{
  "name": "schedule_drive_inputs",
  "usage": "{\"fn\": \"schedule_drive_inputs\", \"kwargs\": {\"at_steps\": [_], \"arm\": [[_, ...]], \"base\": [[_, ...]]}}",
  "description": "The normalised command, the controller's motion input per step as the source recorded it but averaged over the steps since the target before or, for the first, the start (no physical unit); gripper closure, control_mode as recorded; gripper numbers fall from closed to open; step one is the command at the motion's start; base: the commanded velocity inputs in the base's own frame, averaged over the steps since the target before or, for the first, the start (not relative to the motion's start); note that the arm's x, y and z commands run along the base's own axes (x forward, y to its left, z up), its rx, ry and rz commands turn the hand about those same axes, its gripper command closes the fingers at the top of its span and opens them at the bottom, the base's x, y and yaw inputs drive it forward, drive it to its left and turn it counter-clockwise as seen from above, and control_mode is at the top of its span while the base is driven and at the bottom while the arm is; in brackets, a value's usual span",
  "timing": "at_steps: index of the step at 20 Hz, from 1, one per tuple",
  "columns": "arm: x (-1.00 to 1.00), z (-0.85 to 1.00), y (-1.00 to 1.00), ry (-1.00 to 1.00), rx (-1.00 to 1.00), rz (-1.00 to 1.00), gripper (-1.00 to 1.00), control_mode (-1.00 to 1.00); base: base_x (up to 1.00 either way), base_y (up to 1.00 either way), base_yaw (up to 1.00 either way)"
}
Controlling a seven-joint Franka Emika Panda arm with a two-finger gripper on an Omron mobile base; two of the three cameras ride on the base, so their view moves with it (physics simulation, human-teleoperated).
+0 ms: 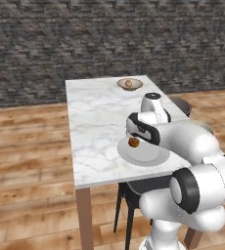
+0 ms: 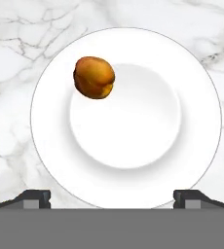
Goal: Take the fruits from the plate on the dining counter and place two fruits in each bowl.
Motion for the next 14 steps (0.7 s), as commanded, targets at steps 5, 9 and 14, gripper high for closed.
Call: {"fn": "schedule_drive_inputs", "kwargs": {"at_steps": [5, 9, 14], "arm": [[0.32, -0.03, 0.0, 0.0, 0.05, 0.03, -1.0, -1.0], [0.12, -0.33, 0.0, 0.0, 0.01, 0.06, -1.0, -1.0], [0.14, -0.47, 0.0, 0.0, 0.0, 0.01, -1.0, -1.0]], "base": [[0.0, 0.0, 0.0], [0.0, 0.0, 0.0], [0.0, 0.0, 0.0]]}}
